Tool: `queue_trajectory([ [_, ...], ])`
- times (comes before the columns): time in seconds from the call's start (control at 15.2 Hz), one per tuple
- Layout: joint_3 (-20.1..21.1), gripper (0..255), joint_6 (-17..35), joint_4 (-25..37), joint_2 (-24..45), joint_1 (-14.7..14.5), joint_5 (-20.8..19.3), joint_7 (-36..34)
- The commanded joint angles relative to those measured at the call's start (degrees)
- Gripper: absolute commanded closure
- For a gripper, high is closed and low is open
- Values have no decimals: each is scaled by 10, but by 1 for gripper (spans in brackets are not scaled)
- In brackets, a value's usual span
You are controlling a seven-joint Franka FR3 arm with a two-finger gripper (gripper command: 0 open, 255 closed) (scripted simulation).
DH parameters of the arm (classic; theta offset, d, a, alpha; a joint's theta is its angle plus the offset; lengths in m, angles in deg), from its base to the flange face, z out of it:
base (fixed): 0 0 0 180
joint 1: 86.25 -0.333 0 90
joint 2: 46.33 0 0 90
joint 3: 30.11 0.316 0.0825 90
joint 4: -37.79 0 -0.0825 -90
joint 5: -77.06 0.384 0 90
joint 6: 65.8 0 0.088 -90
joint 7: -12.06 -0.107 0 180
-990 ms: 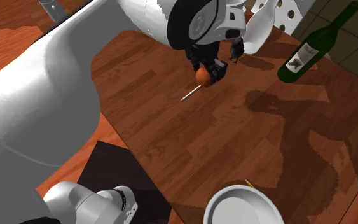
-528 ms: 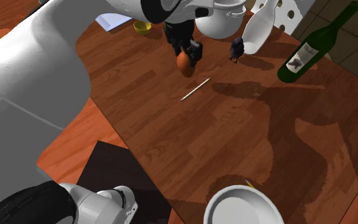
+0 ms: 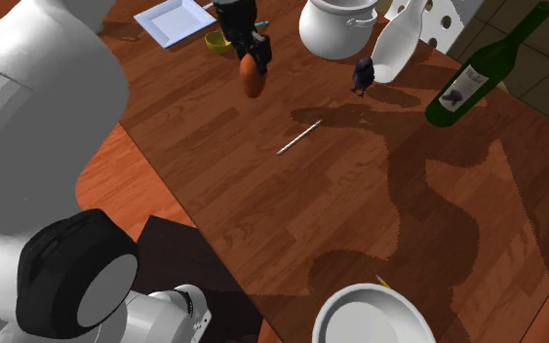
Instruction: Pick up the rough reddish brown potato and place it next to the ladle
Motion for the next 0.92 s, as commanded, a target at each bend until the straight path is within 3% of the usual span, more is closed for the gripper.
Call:
queue_trajectory([
  [0.0, 10, 255, -13, 38, 28, -12, 0, -21],
  [0.33, 31, 255, -54, 155, 110, -44, -4, -69],
  [0.53, 40, 255, -95, 262, 181, -66, -7, -95],
  [0.86, 41, 255, -40, 179, 153, -66, -7, -102],
])
